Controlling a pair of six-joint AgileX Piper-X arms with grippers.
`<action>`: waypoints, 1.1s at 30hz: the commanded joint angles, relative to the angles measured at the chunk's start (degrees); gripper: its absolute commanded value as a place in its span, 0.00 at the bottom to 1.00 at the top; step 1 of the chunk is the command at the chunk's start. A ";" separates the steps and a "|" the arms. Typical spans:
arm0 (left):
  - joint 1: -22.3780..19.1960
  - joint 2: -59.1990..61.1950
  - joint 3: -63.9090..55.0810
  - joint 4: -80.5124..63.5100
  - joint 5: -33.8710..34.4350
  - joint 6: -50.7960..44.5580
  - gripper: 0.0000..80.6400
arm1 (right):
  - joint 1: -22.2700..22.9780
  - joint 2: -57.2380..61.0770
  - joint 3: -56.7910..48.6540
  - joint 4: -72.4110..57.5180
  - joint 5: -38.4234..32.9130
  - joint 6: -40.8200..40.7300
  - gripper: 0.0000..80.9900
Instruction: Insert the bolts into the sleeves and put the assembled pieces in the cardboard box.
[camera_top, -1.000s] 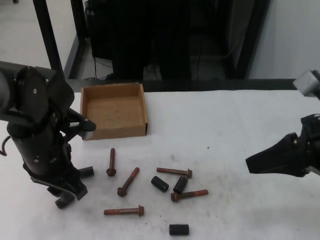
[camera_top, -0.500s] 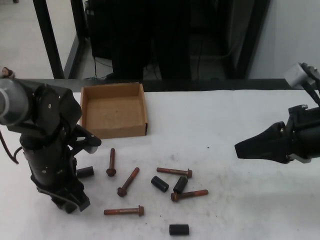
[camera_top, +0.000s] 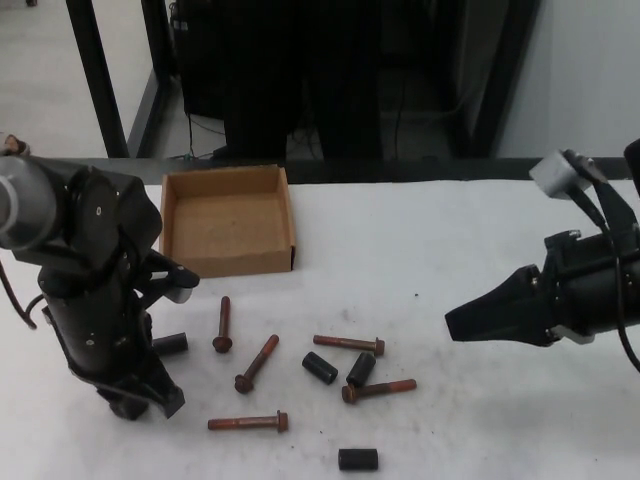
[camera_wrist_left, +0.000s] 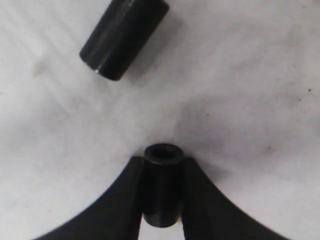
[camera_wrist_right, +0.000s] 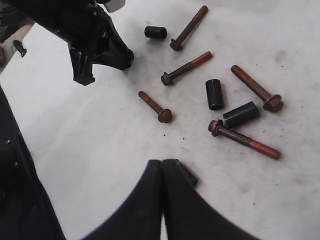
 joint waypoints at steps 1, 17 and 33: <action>-0.17 0.62 0.27 3.33 3.35 -2.52 0.01 | 0.56 0.13 -0.62 0.88 0.81 -2.51 0.00; -0.17 -7.42 0.27 9.85 18.45 -3.66 0.01 | 5.77 1.87 -2.01 16.34 16.28 -27.14 0.00; -0.17 -23.89 2.30 13.04 26.46 -0.72 0.01 | 19.43 22.09 -19.04 34.77 33.71 -42.99 0.00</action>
